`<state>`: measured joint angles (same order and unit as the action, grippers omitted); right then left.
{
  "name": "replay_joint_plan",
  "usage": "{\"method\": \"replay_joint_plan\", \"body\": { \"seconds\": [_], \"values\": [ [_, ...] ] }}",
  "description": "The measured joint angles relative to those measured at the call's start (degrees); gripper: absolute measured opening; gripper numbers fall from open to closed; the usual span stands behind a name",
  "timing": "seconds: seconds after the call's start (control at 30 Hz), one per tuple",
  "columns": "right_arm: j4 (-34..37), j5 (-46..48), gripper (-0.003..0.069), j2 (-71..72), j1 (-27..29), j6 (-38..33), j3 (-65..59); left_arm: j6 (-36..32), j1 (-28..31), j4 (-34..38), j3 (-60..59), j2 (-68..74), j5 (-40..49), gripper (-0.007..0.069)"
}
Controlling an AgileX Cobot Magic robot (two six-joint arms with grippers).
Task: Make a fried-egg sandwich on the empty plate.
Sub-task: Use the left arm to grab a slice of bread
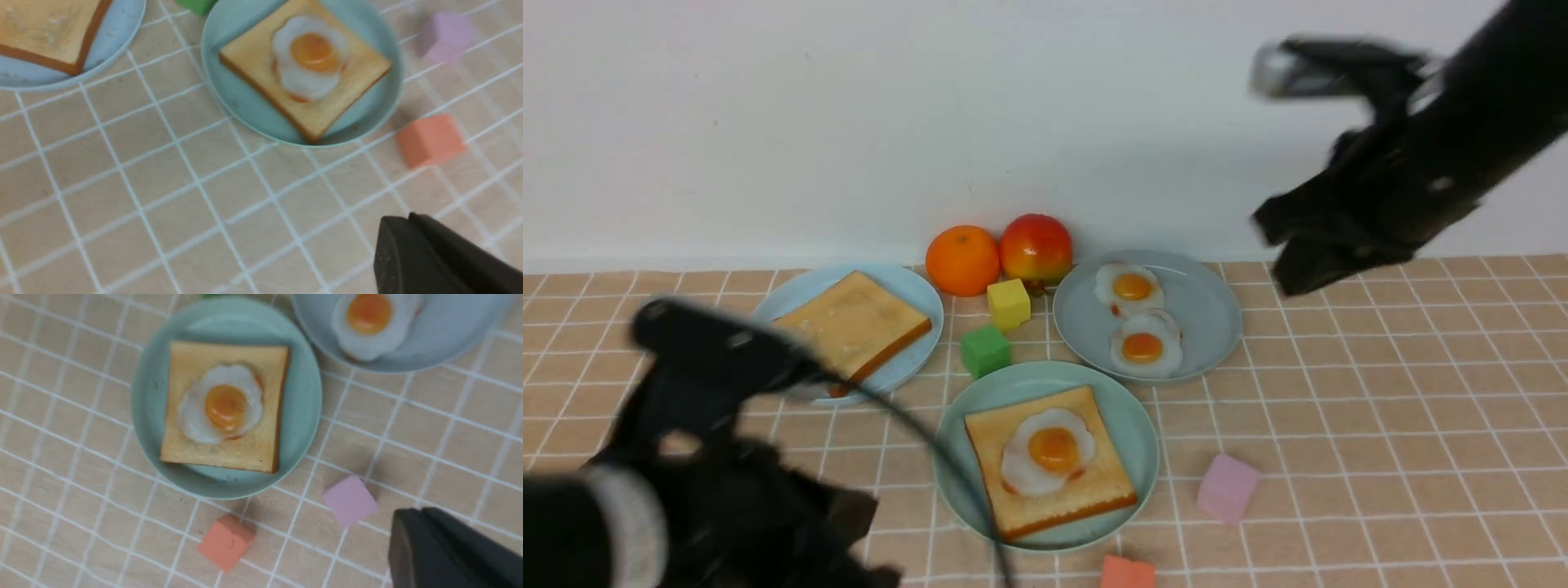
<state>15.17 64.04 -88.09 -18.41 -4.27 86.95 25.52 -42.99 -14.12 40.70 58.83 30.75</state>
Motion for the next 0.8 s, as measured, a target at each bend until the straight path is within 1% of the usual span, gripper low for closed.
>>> {"method": "replay_joint_plan", "body": {
  "seconds": [0.07,0.17,0.27,0.33,0.4,0.43,0.47,0.5,0.57,0.67,0.77,0.8],
  "values": [
    [-0.2,0.0,-0.0013,5.3,0.0,0.6,-2.4,-3.8,2.4,-1.2,4.3,5.6,1.6,-0.0013],
    [-0.2,0.0,-0.0013,12.6,0.0,1.2,-7.9,-10.8,10.3,0.6,12.2,13.6,3.0,-0.0013],
    [-0.2,-1.4,-0.0009,19.0,0.0,1.3,-14.4,-20.1,18.9,7.9,19.9,22.2,3.3,-0.0013],
    [-0.2,-3.1,-0.0009,23.5,0.0,1.4,-20.2,-26.8,23.1,12.9,24.4,28.6,3.3,-0.0013],
    [-0.2,-4.8,-0.0006,26.5,0.0,1.4,-23.7,-32.2,25.9,15.3,28.5,33.8,3.3,-0.0013],
    [-0.2,-5.0,-0.0006,26.8,0.0,1.4,-24.5,-32.2,25.9,15.4,28.5,34.4,3.2,-0.0013],
    [-0.2,-6.6,-0.0005,28.8,0.0,1.4,-27.4,-35.1,27.6,16.2,32.1,39.0,2.9,-0.0008],
    [-0.2,-7.2,-0.0005,29.8,0.0,1.4,-28.6,-36.1,28.1,16.3,33.3,41.2,2.7,0.0003],
    [-0.4,-7.8,-0.0003,30.8,0.0,1.4,-30.4,-37.9,28.8,15.9,36.3,44.8,2.5,0.0031],
    [-0.6,-7.6,-0.0001,31.6,0.0,1.4,-32.9,-39.6,29.3,13.2,40.4,51.5,2.6,0.0141],
    [-0.7,-7.4,0.0000,31.6,0.0,1.4,-33.2,-40.0,29.4,10.6,41.8,54.9,1.6,0.0274],
    [-0.7,-7.4,0.0001,31.6,0.0,1.4,-33.3,-40.0,29.4,9.9,42.0,55.5,0.9,0.0307]
  ]
}}
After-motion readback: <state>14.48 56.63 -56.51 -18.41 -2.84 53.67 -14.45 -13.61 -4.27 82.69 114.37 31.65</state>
